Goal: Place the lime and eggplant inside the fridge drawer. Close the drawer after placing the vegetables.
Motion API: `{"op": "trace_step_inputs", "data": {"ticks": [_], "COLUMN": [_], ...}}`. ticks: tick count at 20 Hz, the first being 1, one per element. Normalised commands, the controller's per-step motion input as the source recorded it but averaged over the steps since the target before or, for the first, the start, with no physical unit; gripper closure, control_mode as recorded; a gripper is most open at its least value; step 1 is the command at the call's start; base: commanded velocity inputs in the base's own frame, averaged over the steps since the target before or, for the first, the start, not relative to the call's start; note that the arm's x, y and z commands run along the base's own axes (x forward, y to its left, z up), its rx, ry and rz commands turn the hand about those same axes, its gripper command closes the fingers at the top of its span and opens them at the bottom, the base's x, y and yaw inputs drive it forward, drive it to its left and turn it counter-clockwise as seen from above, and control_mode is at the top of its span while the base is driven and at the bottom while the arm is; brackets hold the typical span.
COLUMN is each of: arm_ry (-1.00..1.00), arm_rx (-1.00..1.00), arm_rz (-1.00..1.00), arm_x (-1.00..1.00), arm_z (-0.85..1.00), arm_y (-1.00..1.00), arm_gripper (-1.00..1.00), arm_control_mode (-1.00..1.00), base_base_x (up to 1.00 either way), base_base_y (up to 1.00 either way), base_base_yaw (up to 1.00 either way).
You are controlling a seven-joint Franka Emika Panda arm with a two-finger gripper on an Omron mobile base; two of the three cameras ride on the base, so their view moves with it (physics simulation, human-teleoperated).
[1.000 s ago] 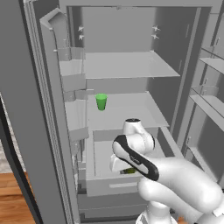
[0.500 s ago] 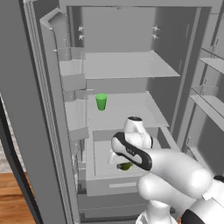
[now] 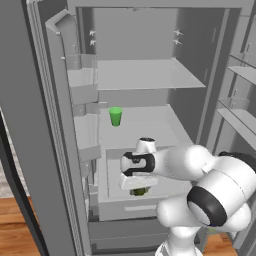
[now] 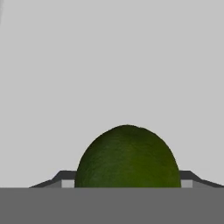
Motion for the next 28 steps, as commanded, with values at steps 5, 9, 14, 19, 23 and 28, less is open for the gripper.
{"op": "trace_step_inputs", "data": {"ticks": [5, 9, 14, 19, 23, 28], "arm_ry": [0.02, -0.03, -0.07, -0.02, 0.0, 0.0], "arm_rx": [0.0, 0.0, 0.0, 0.0, 0.0, -0.01], "arm_rz": [0.0, 0.0, 0.0, 0.0, 0.0, 0.0], "arm_x": [-0.04, -0.1, -0.34, -0.89, -0.64, -0.11], "arm_z": [-0.09, 0.16, 0.21, 0.17, 0.53, 0.93], "arm_y": [0.0, 0.0, -0.01, -0.07, 0.0, 0.0], "arm_gripper": [-1.0, -1.0, -1.0, -1.0, -1.0, -1.0], "arm_control_mode": [-1.0, -1.0, -1.0, -1.0, -1.0, -1.0], "base_base_x": [0.0, 0.0, 0.0, 0.0, 0.0, 0.0], "base_base_y": [0.0, 0.0, 0.0, 0.0, 0.0, 0.0], "base_base_yaw": [0.0, 0.0, 0.0, 0.0, 0.0, 0.0]}}
